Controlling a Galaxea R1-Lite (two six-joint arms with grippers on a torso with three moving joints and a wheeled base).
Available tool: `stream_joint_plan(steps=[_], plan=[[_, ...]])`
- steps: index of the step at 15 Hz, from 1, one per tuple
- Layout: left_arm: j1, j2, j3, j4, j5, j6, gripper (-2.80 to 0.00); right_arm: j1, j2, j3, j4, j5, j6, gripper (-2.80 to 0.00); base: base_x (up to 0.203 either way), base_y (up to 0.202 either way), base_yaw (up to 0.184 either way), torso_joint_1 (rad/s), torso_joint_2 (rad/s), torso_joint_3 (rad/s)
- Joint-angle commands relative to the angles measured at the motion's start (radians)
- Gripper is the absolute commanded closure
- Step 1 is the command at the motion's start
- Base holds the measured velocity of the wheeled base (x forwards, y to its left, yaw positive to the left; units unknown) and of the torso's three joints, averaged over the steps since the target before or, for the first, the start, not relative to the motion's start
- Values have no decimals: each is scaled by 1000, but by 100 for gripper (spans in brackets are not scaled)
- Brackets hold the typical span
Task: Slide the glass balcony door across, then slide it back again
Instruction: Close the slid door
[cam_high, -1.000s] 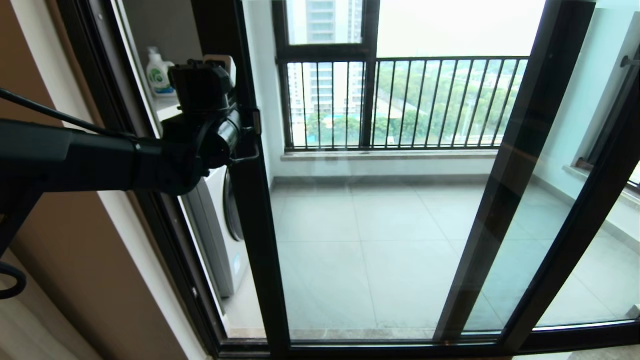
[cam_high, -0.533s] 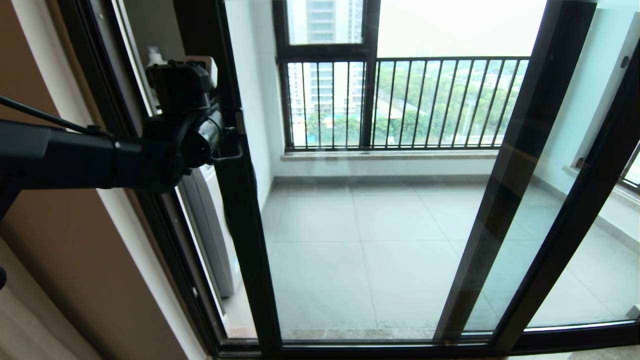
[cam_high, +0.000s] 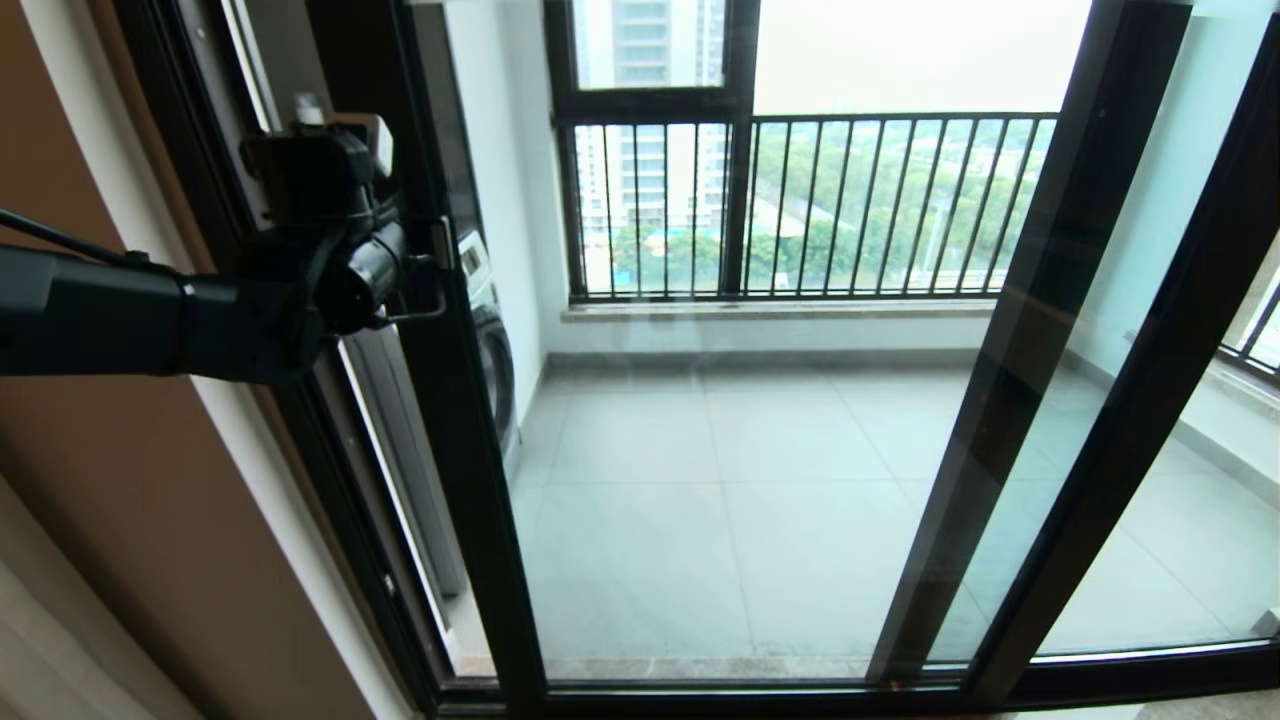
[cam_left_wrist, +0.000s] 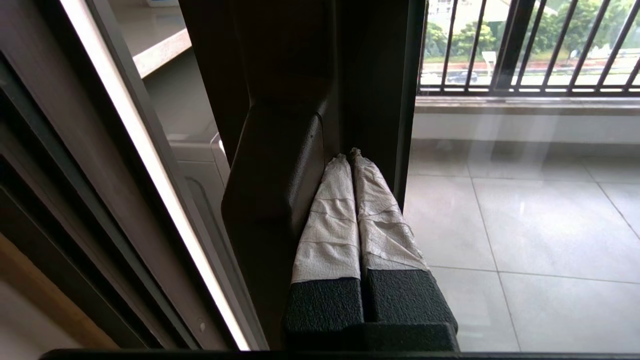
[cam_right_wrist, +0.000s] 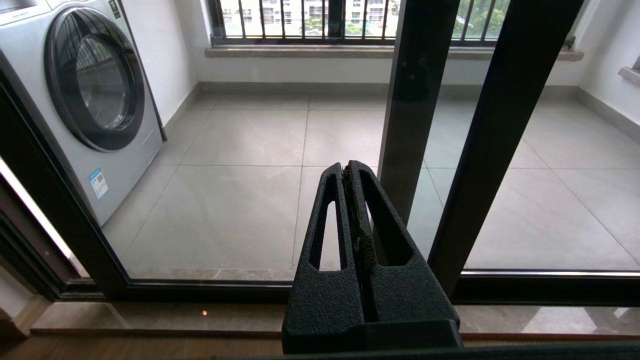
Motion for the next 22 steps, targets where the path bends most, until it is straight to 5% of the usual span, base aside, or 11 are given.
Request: stream_joint_plan(steps=[1,13,22], plan=[[29,-6,3,-3,-1,-2,0,1,1,12,-1,1,-1,0,0,0,0,0,0,0],[203,8,3,-3,-97,-2,0,0,1,12,-1,1,-1,0,0,0,0,0,0,0],[242,10,0,-3,-117,-2,0,0,1,12,-1,1,-1,0,0,0,0,0,0,0]])
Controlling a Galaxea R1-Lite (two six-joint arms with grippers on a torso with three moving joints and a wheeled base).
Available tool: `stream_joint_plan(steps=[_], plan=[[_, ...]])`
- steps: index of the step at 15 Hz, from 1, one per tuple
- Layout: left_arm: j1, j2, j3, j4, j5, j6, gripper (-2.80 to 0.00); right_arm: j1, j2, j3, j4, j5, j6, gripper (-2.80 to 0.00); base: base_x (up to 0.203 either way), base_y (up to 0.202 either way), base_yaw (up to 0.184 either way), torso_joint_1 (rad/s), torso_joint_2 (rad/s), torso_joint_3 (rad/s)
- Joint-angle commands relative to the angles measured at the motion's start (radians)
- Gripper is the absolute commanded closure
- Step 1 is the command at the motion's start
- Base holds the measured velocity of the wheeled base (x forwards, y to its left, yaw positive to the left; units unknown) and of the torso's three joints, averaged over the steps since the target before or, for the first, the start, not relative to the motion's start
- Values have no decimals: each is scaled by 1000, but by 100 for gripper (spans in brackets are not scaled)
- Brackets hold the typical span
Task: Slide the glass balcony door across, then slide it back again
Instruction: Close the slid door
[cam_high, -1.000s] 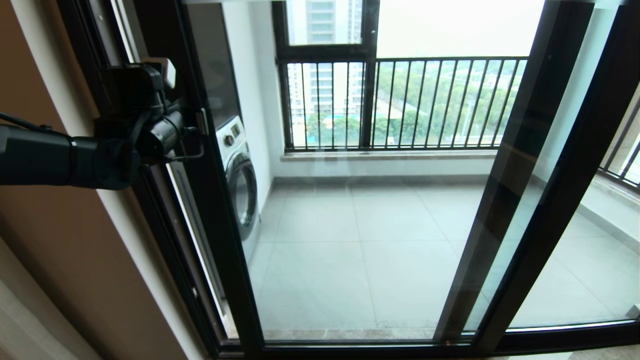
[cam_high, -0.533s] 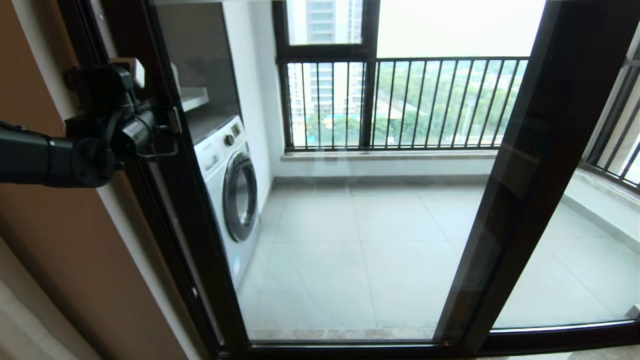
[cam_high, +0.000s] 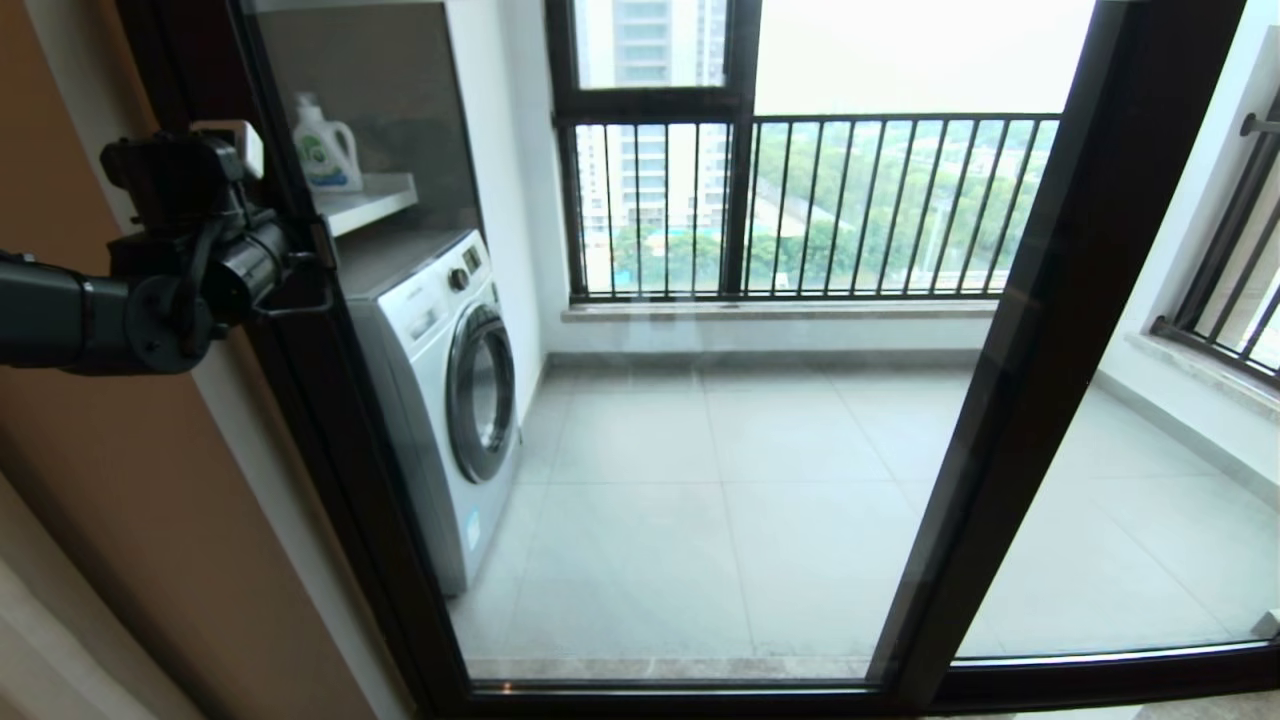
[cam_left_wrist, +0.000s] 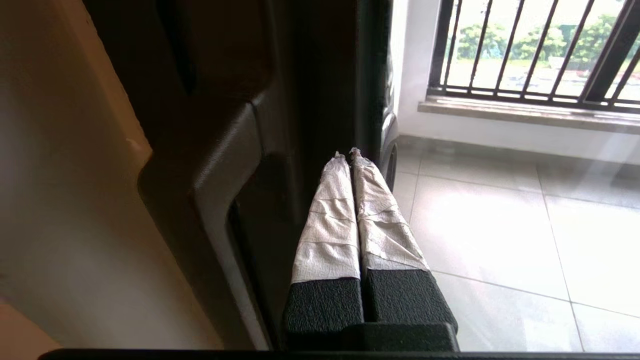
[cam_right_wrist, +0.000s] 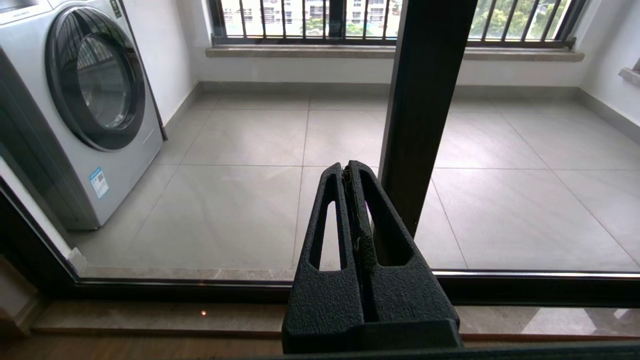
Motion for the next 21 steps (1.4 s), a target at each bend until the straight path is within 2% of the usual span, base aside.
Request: stream_joint_plan(steps=[1,10,19,21], plan=[[23,5,0,-2,-13,1,0,1,1,12,-1,1,-1,0,0,0,0,0,0,0],[100,26,-3,-2,-53,2,0,1,1,12,-1,1,-1,0,0,0,0,0,0,0],[106,29,-5,-2,-56,1,0,1,1,12,-1,1,-1,0,0,0,0,0,0,0],[106,10,6,-2,-81,-1,0,0,1,12,-1,1,-1,0,0,0,0,0,0,0]])
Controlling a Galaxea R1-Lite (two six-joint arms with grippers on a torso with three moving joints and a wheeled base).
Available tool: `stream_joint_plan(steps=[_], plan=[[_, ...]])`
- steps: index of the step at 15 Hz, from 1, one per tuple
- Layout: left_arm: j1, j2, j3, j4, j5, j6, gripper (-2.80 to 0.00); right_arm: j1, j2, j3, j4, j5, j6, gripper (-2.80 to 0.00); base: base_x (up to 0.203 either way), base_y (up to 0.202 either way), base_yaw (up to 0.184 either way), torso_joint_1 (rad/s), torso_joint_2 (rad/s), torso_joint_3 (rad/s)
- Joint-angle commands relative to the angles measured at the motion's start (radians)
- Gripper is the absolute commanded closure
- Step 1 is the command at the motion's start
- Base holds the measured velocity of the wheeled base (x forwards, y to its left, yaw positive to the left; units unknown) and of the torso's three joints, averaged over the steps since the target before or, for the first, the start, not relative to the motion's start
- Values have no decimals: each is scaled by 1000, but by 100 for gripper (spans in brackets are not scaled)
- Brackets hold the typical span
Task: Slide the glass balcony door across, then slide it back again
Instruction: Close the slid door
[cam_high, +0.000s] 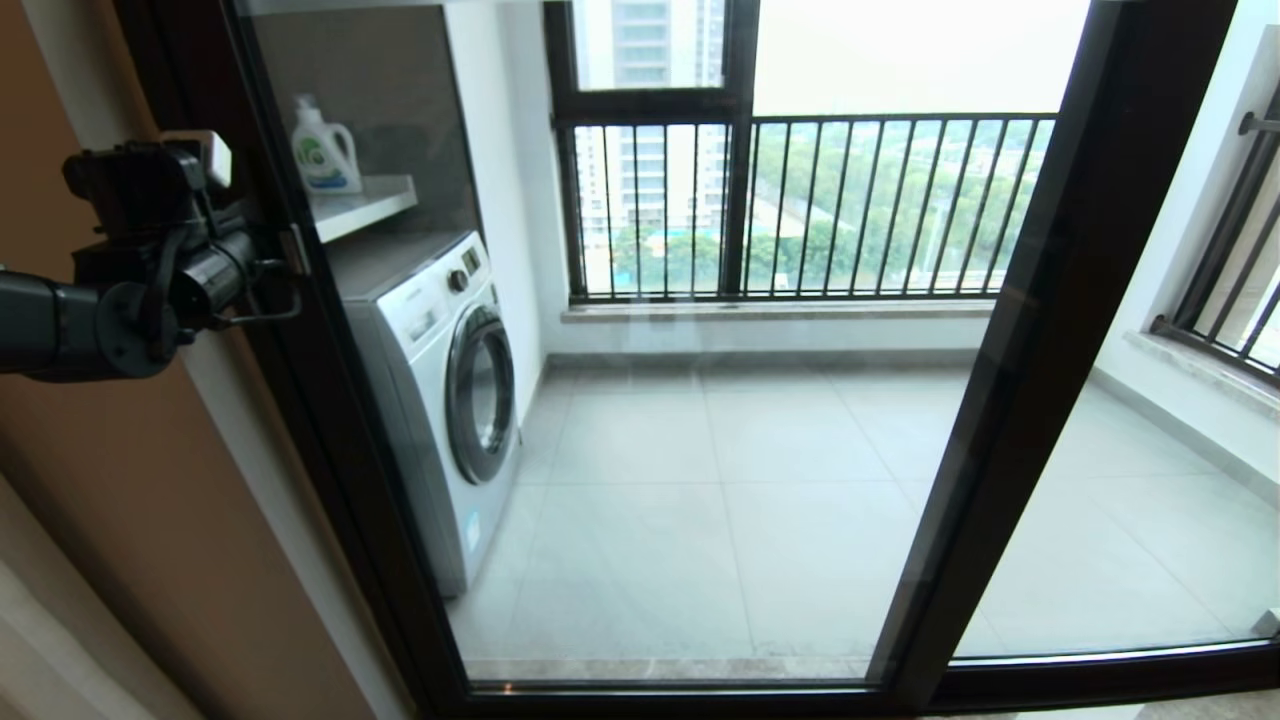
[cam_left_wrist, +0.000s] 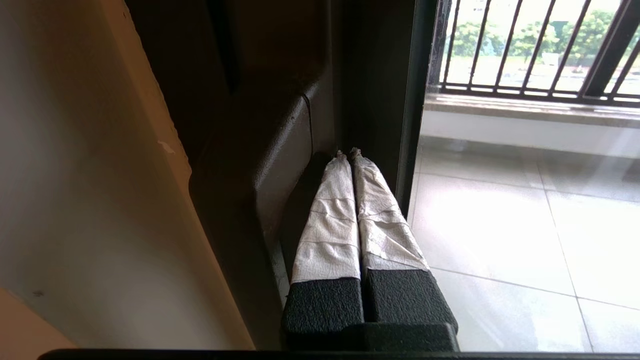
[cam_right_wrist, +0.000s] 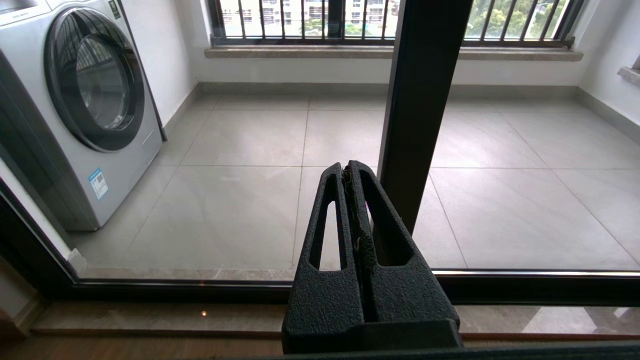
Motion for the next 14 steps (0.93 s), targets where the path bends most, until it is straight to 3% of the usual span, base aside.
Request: stream_joint_plan(steps=[1,5,8,11,14], plan=[[0,-34,30,-2,-40,-5,0,0,1,12,-1,0,-1,0,0,0,0,0,0,0],[34,-206,237,-25,-300,-50,0,0,1,12,-1,0,-1,0,0,0,0,0,0,0],[70,-238,308,-169,-351,-58,0,-1,1,12,0,0,-1,0,0,0,0,0,0,0],[122,-239,322,-196,-380,-101,0,-1,1,12,-1,0,-1,0,0,0,0,0,0,0],[189,-230,366,-196,-519,-104,0,0,1,12,-1,0,-1,0,0,0,0,0,0,0]])
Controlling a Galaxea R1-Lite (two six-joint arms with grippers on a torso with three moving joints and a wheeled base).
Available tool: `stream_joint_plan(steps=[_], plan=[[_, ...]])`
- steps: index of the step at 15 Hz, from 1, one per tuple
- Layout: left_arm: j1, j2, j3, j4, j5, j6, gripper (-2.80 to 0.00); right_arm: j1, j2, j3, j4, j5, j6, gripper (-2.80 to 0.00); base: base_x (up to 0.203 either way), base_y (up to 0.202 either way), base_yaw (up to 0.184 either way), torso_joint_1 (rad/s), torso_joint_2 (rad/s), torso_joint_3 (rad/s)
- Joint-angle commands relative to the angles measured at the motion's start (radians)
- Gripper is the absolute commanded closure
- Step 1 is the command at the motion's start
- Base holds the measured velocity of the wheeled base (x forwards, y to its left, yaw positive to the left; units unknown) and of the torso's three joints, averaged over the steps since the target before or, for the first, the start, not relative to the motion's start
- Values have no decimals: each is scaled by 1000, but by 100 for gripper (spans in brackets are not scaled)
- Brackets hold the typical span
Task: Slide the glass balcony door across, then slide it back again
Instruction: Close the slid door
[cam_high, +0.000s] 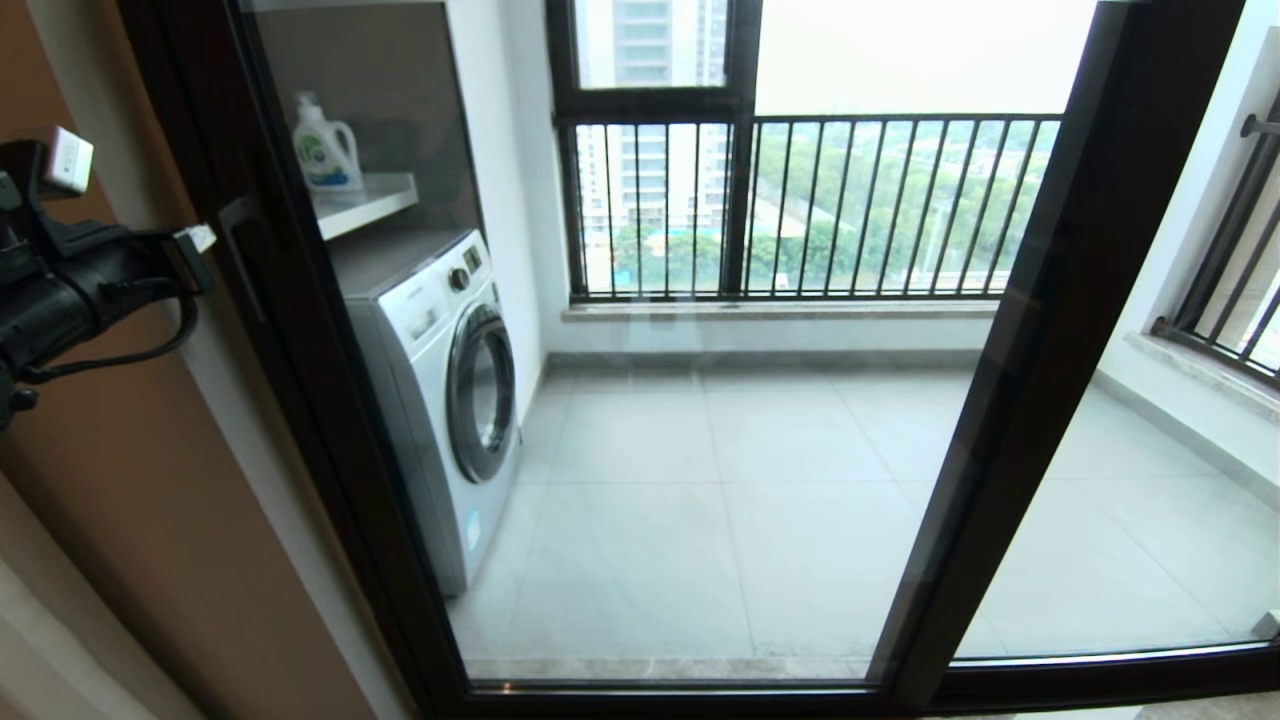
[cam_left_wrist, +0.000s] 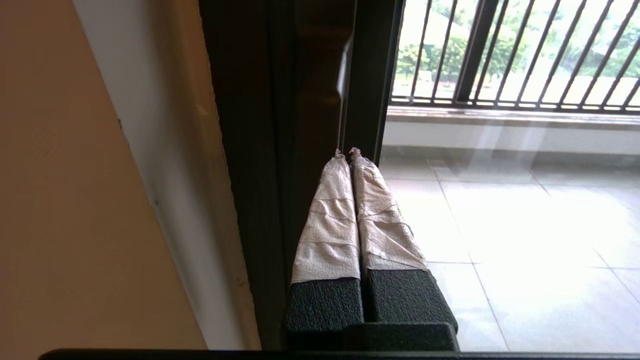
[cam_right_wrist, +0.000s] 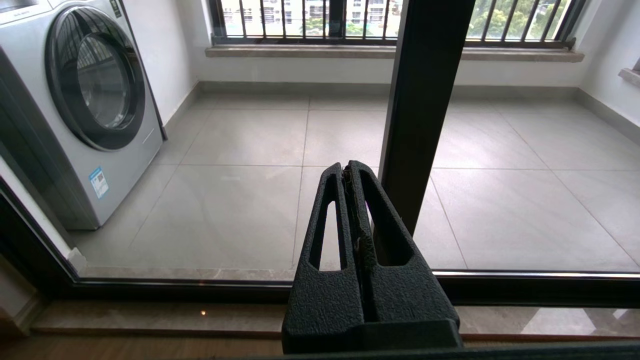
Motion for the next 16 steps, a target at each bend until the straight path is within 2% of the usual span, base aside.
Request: stream_joint_plan(steps=[1,4,9,11,15,16], plan=[[38,17,18,-6,-60,2,0,1,1,12,-1,0,-1,0,0,0,0,0,0,0],[38,62,-6,-6,-59,11,0,0,1,12,-1,0,-3,0,0,0,0,0,0,0],[43,187,-69,-11,-46,79,0,1,1,12,0,0,-1,0,0,0,0,0,0,0],[45,220,-109,-11,-22,84,0,0,1,12,-1,0,-1,0,0,0,0,0,0,0],[35,232,-101,-12,-10,90,0,0,1,12,-1,0,-1,0,0,0,0,0,0,0],[19,232,-83,-12,-8,111,0,0,1,12,-1,0,-1,0,0,0,0,0,0,0]])
